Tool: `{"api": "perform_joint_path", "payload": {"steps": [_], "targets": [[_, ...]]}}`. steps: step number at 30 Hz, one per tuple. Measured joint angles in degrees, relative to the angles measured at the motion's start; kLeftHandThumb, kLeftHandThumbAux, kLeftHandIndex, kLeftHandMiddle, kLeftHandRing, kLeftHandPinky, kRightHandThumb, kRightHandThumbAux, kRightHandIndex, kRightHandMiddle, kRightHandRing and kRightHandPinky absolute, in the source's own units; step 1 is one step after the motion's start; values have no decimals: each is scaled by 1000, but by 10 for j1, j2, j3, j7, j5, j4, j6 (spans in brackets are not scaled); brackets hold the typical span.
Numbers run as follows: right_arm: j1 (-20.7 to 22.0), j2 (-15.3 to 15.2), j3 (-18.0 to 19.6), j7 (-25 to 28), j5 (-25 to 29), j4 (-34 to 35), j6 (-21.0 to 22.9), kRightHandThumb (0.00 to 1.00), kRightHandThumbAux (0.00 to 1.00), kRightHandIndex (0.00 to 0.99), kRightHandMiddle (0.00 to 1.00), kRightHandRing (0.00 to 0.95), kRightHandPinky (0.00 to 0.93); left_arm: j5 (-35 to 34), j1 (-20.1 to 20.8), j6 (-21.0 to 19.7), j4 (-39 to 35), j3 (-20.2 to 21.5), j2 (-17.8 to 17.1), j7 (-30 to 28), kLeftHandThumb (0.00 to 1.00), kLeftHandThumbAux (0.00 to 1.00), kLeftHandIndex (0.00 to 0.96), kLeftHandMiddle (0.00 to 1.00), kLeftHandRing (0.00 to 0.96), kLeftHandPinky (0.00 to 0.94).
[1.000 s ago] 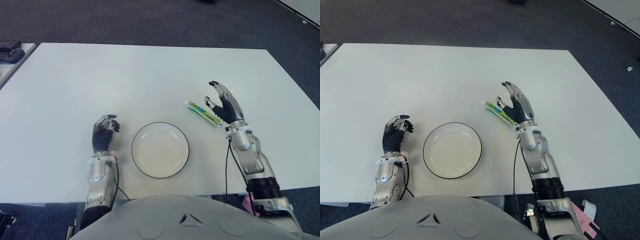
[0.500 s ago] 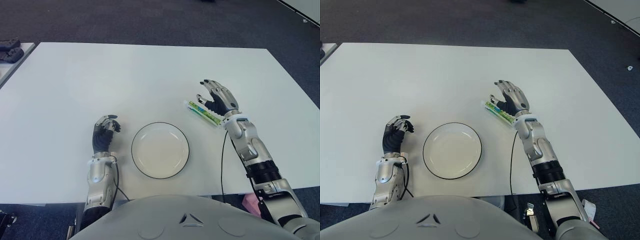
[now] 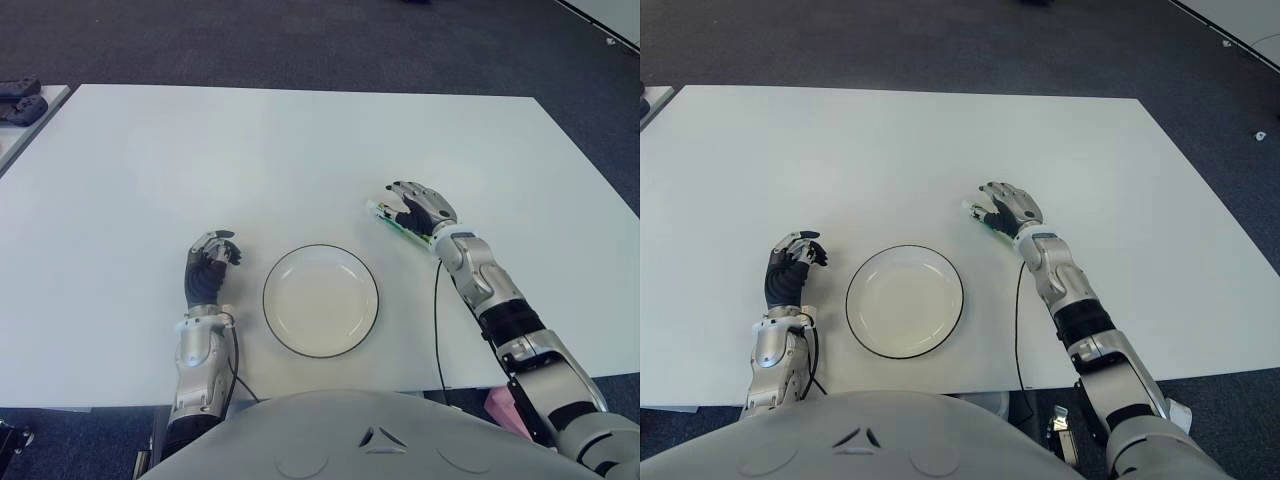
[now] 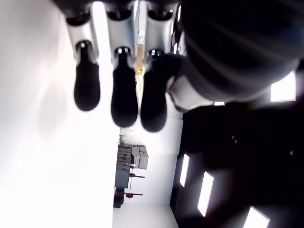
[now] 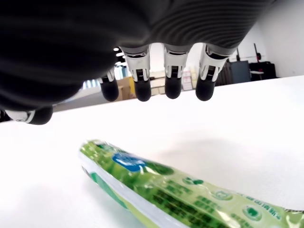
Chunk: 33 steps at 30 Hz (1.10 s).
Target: Put the toothpaste on the table into the plate.
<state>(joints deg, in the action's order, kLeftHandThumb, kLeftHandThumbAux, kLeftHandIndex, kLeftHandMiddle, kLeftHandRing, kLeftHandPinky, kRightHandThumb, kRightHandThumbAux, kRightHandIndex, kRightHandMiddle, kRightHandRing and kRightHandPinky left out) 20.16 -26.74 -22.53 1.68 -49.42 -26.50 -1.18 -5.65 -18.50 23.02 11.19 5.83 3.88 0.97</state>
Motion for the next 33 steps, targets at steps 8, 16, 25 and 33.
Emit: {"api": "perform_joint_path", "payload": {"steps": [8,16,25,33], "targets": [[12,7,-33,-9,-4,-60,0,577,113,0,0,0,0,-2,-1,5,2,0,0,0,701,721,434,631,628,609],[21,8,-51,-18,-6,-78,1,601,124,0,0,0,0,-2,-1,8,3,1,0,0,701,720,434,629,625,605],[23,8,-62,-19,-6,-79,12,618,144,0,0,0,0,-2,-1,10,4,1,0,0,701,721,434,633,630,610],[22,10,-63,-26,-1,-92,17,642,180,0,0,0,0,-5,-5,10,2,0,0,0,701,721,434,630,626,607]]}}
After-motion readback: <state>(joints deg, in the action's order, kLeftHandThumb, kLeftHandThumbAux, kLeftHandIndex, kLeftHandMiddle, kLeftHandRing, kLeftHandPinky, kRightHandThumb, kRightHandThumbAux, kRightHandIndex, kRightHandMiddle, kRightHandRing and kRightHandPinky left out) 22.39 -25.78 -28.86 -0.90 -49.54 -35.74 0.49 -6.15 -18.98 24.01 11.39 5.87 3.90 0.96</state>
